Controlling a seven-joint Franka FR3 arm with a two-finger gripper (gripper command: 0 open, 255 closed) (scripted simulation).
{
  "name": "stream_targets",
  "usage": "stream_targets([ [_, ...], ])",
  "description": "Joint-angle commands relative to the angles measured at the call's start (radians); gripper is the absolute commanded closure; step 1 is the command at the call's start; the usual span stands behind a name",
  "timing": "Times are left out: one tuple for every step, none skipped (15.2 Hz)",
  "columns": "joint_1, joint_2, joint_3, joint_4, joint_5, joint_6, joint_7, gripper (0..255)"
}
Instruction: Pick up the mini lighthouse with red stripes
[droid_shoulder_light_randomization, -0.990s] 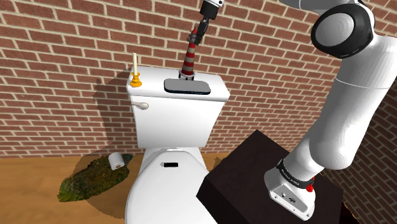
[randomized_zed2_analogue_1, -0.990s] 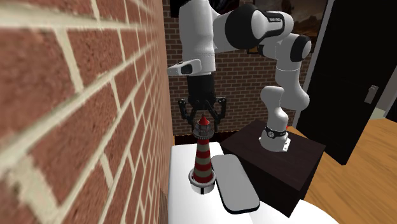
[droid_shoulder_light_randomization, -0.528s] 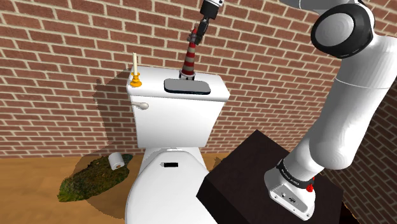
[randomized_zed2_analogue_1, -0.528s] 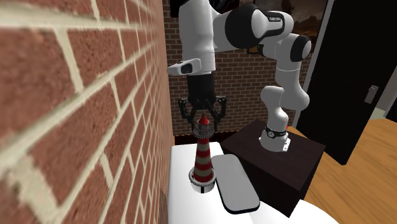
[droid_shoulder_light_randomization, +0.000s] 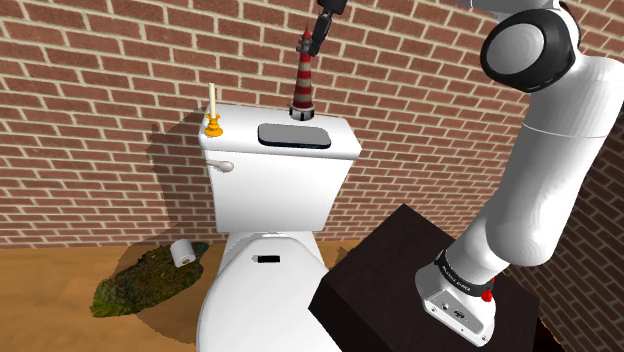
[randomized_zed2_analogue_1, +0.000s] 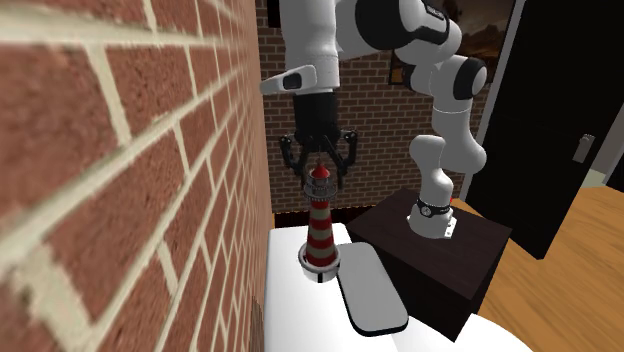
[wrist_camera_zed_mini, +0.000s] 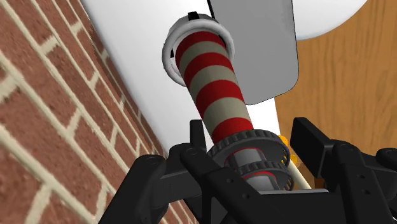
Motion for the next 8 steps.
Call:
stream_targets([
  [-0.004, 0.014, 0.0, 0.051, 0.003, -0.035, 0.006, 255],
  [-0.007, 0.022, 0.0, 0.076, 0.005, -0.053, 0.009, 255],
  [-0.009, 0.03, 0.0, 0.102, 0.007, -0.071, 0.011, 255],
  [-0.012, 0.039, 0.0, 0.13, 0.009, -0.089, 0.014, 255],
  [-0.015, 0.049, 0.0, 0.159, 0.011, -0.108, 0.017, 255],
  [-0.019, 0.06, 0.001, 0.189, 0.013, -0.128, 0.021, 255],
  [-0.019, 0.062, 0.001, 0.194, 0.014, -0.131, 0.021, 255],
  [-0.019, 0.061, 0.001, 0.193, 0.014, -0.13, 0.021, 255],
])
